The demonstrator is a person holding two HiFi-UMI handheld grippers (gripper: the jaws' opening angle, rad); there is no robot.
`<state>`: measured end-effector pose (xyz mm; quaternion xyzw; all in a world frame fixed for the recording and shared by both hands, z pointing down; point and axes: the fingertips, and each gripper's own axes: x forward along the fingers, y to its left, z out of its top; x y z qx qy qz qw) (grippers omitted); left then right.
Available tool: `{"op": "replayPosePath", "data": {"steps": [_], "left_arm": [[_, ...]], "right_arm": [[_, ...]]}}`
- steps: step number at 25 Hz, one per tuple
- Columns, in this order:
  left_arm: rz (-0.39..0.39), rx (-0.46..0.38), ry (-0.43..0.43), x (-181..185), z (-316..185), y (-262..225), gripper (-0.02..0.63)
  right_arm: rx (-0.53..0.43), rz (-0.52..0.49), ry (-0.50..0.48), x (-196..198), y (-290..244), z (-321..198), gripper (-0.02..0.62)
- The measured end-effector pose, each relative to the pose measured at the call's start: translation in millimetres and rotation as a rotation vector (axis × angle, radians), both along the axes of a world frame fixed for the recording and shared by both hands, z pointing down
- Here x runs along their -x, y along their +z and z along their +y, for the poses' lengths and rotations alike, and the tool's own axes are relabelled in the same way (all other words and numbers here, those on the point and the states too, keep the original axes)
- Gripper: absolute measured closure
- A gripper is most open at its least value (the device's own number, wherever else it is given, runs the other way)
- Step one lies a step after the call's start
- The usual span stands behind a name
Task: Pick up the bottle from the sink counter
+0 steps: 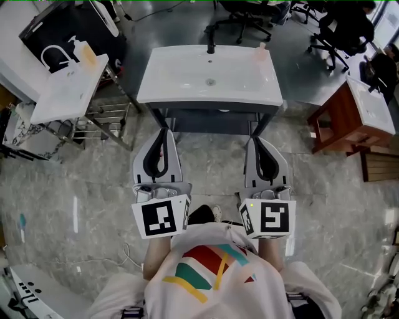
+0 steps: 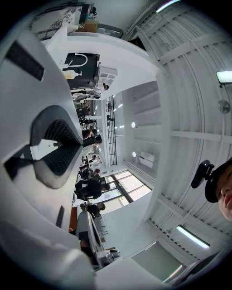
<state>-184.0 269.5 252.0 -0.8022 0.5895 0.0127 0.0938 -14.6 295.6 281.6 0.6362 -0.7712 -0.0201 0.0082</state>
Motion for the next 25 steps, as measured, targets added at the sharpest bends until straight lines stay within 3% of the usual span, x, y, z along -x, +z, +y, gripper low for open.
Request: {"op": "replayPosePath", "data": {"steps": [13, 25], "left_arm": [[0.02, -0.04, -0.022, -4, -16, -7, 0.588], [0.039, -0.057, -0.001, -3, -98, -6, 0.588]], "right_arm": [[-0.026, 0.016, -0.058, -4, -2, -13, 0.583], [-0.091, 0.053, -0.057, 1, -16, -93, 0.583]]}}
